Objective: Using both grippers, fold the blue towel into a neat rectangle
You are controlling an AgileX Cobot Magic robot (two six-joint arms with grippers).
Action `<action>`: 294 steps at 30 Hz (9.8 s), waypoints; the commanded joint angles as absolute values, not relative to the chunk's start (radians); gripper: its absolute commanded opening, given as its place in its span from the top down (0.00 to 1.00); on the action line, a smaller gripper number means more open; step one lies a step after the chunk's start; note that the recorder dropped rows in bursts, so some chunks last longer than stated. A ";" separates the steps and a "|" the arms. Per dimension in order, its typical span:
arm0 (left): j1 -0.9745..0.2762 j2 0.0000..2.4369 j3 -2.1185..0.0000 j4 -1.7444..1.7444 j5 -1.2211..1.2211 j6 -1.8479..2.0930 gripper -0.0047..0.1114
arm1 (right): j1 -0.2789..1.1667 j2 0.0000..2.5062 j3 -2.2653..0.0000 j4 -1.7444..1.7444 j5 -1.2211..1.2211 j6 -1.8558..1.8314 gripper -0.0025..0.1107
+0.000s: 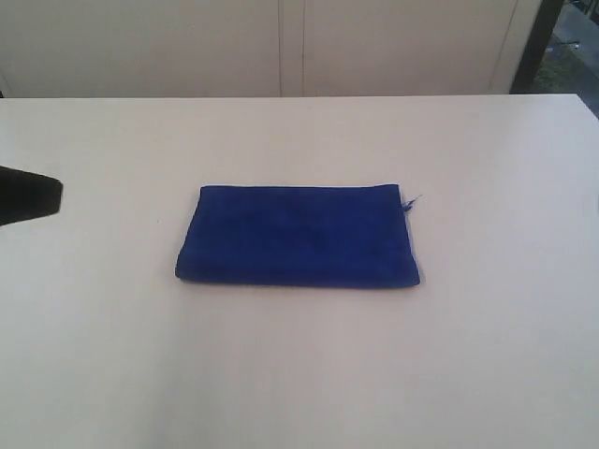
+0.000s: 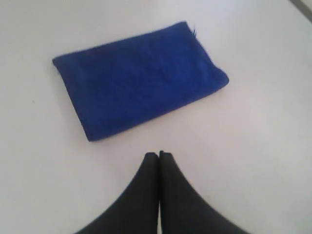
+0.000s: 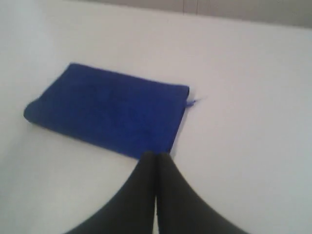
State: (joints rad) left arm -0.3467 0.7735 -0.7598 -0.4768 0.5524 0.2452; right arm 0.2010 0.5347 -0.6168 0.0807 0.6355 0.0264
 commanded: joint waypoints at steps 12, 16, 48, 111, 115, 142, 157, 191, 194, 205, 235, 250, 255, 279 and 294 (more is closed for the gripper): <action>-0.350 0.442 -0.566 -0.481 0.309 0.448 0.96 | 0.199 0.160 -0.395 0.056 0.320 0.022 0.98; -0.350 0.442 -0.566 -0.481 0.366 0.448 0.96 | 0.199 0.160 -0.395 0.056 0.426 0.031 0.98; -0.350 0.442 -0.566 -0.481 0.368 0.448 0.96 | -0.092 0.077 -0.362 0.054 0.440 0.031 0.98; -0.350 0.416 -0.566 -0.481 0.368 0.448 0.96 | -0.092 0.000 0.000 -0.023 0.351 0.049 0.98; -0.259 0.366 -0.566 -0.481 0.368 0.448 0.96 | -0.092 0.000 0.000 -0.023 0.351 0.049 0.98; -0.102 0.000 -0.332 -0.455 0.368 0.452 0.96 | -0.092 0.000 0.000 -0.023 0.351 0.049 0.98; -0.102 0.000 -0.159 -0.455 0.373 0.448 0.96 | -0.092 0.000 0.000 -0.023 0.351 0.049 0.98; -0.104 0.000 0.000 0.066 0.305 -0.146 0.96 | -0.092 0.000 0.000 -0.023 0.351 0.049 0.98; -0.104 0.000 0.000 0.048 0.298 -0.122 0.96 | -0.092 0.000 0.000 -0.023 0.351 0.049 0.98; -0.104 0.000 0.000 -0.029 0.261 0.027 0.96 | -0.092 0.000 0.000 -0.023 0.351 0.049 0.98; -0.104 0.000 0.000 -0.029 0.256 0.027 0.96 | -0.092 0.000 0.000 -0.023 0.351 0.049 0.98; -0.104 0.000 0.000 -0.029 0.256 0.027 0.96 | -0.092 0.000 0.000 -0.023 0.351 0.049 0.98; -0.104 0.000 0.000 -0.029 0.256 0.027 0.96 | -0.092 0.000 0.000 -0.023 0.351 0.049 0.98; -0.104 0.000 0.000 -0.029 0.256 0.027 0.96 | -0.092 0.000 0.000 -0.023 0.351 0.049 0.98; -0.104 0.000 0.000 -0.029 0.256 0.027 0.96 | -0.092 0.000 0.000 -0.023 0.351 0.064 0.98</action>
